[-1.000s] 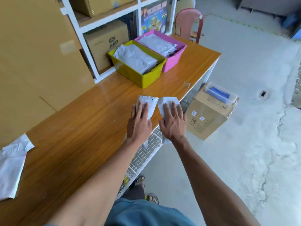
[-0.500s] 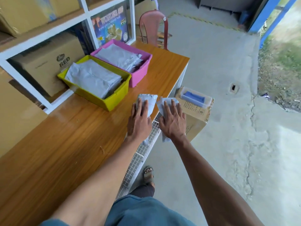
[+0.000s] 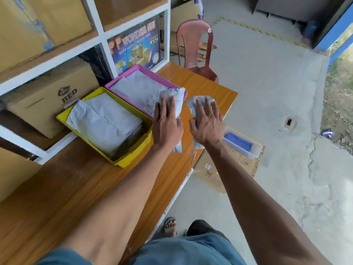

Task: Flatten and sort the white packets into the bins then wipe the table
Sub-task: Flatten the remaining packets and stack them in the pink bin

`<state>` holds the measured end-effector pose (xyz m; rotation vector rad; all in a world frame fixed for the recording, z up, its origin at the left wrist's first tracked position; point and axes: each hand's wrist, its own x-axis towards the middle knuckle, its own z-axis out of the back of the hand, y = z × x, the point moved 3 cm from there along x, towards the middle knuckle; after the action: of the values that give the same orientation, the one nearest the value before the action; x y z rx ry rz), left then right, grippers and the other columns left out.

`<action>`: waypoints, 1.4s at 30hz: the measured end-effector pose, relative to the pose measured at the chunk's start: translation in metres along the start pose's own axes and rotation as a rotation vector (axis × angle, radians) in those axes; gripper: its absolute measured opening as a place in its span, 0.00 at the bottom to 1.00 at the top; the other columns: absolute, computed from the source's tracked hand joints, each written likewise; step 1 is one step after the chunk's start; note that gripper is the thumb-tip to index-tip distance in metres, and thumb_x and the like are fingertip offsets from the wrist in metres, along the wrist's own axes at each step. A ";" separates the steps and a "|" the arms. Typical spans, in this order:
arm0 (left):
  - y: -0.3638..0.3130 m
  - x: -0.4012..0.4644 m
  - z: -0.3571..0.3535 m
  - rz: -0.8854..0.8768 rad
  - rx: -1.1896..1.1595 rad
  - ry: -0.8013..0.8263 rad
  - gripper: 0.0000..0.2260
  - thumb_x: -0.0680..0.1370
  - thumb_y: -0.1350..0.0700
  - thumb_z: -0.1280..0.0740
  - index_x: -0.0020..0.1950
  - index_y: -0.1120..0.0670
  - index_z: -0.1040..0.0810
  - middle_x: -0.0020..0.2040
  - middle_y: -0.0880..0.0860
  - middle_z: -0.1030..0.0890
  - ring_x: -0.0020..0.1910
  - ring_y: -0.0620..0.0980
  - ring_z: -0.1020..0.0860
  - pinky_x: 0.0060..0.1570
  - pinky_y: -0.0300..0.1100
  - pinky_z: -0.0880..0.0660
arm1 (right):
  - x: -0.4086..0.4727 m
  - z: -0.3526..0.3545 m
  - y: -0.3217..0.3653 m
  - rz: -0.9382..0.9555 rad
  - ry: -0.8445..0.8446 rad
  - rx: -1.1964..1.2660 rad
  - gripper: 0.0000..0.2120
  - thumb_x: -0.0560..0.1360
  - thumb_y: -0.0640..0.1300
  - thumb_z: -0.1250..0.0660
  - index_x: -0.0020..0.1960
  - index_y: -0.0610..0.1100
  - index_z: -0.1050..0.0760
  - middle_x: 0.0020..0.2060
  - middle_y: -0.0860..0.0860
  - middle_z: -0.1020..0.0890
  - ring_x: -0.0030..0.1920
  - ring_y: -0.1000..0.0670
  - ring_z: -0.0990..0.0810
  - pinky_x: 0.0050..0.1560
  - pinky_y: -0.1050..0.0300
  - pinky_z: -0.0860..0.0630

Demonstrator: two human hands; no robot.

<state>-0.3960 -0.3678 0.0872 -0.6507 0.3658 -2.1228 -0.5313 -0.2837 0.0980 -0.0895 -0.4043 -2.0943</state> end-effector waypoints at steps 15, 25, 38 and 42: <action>0.080 0.136 -0.001 0.583 0.165 -0.122 0.35 0.80 0.46 0.46 0.87 0.48 0.51 0.86 0.59 0.53 0.85 0.64 0.54 0.78 0.63 0.37 | 0.201 -0.073 0.093 0.471 0.205 0.093 0.35 0.80 0.60 0.47 0.84 0.49 0.46 0.83 0.43 0.43 0.82 0.37 0.45 0.72 0.36 0.35; 0.109 0.183 -0.017 0.763 0.280 -0.164 0.32 0.85 0.49 0.40 0.87 0.52 0.50 0.86 0.62 0.55 0.85 0.63 0.52 0.83 0.55 0.50 | 0.278 -0.106 0.136 0.721 0.348 0.118 0.35 0.81 0.59 0.45 0.85 0.50 0.48 0.84 0.43 0.47 0.83 0.38 0.49 0.75 0.37 0.39; 0.121 0.203 -0.020 0.853 0.473 -0.214 0.29 0.82 0.42 0.51 0.82 0.48 0.35 0.84 0.57 0.39 0.82 0.61 0.42 0.76 0.62 0.40 | 0.304 -0.148 0.142 0.867 0.331 0.088 0.32 0.83 0.63 0.59 0.82 0.53 0.39 0.82 0.43 0.39 0.82 0.40 0.44 0.78 0.33 0.51; 0.132 0.206 -0.029 0.778 0.433 -0.169 0.33 0.81 0.41 0.58 0.85 0.49 0.39 0.86 0.56 0.44 0.85 0.61 0.48 0.81 0.61 0.46 | 0.302 -0.159 0.144 0.920 0.347 0.112 0.36 0.82 0.60 0.67 0.85 0.47 0.47 0.83 0.41 0.45 0.84 0.40 0.51 0.82 0.37 0.57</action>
<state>-0.4268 -0.6117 0.0664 -0.3436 0.0359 -1.3271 -0.5555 -0.6504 0.0519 0.1341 -0.2028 -1.1456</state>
